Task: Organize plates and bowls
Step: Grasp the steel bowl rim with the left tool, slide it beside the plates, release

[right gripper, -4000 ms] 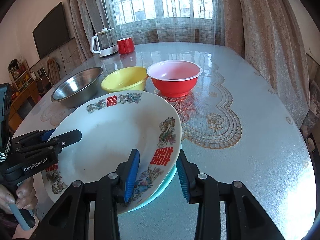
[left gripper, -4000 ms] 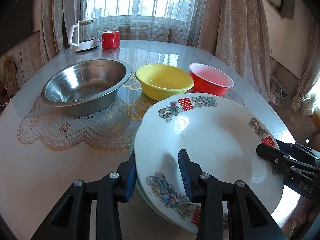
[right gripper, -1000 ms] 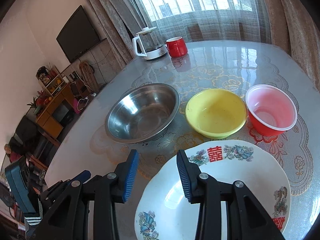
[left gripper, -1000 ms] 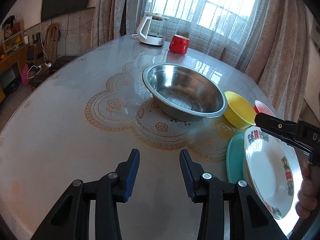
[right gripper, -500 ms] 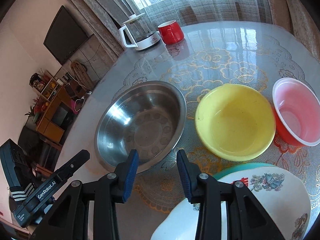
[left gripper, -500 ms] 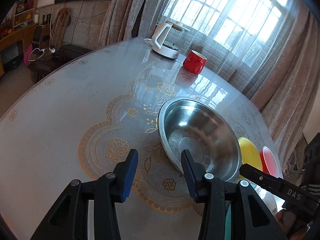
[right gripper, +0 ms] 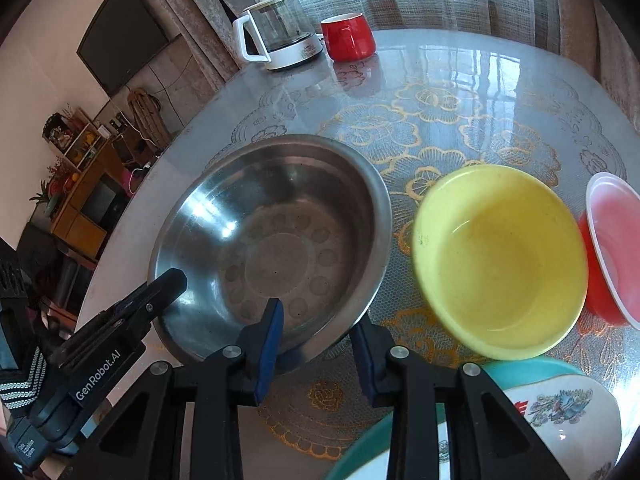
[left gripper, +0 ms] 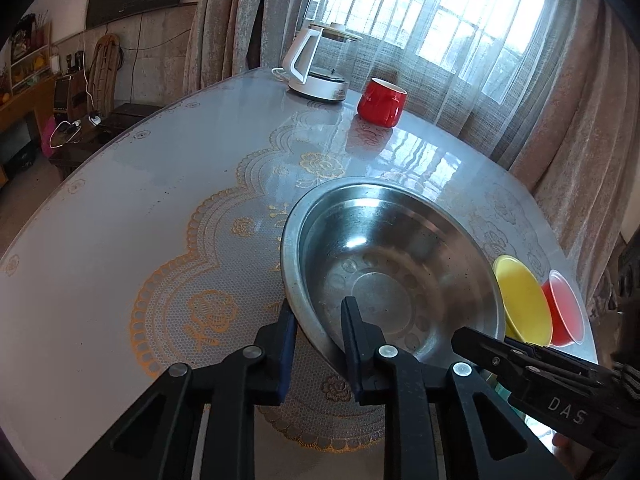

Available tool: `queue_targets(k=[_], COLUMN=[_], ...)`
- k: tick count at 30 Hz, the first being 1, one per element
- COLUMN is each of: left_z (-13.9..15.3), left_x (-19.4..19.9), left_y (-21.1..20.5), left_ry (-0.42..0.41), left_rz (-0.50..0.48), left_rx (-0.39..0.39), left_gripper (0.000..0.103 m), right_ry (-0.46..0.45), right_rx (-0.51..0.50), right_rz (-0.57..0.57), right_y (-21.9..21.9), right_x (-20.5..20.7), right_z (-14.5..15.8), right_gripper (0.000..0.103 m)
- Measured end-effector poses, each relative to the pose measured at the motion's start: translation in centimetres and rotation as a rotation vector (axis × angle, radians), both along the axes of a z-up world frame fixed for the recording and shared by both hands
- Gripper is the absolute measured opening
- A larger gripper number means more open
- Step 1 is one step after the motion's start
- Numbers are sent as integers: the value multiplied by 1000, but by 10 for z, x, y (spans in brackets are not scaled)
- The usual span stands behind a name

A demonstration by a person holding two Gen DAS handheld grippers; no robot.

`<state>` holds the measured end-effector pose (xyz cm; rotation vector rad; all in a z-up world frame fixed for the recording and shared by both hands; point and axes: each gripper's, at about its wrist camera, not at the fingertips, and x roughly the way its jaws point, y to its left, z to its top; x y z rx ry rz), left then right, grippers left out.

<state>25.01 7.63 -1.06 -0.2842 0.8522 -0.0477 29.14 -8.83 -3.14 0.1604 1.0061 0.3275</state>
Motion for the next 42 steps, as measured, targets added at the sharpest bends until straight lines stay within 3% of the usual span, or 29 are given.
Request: queue_targets(k=[11,24,29,42], left_z=[13,-2,1,-6], left_x=[-79,-167,-176,-166], left_y=[34,70,76,81], left_ry=[-27,-15,-59,-61], left_rz=[47,71,104,118], left_rx=[-27,-62,-32,-7], left_gripper=[26,27,28,31], right_ry=[-51,-4,1,-22], right_rx=[-14,48,68,76], right_rz=[141,267,260,190], right_y=[31,59,55,59], right_x=[-56,-123,-132,-130], right_z=[19,0,-12,-22], right_gripper=[32,33,36,41])
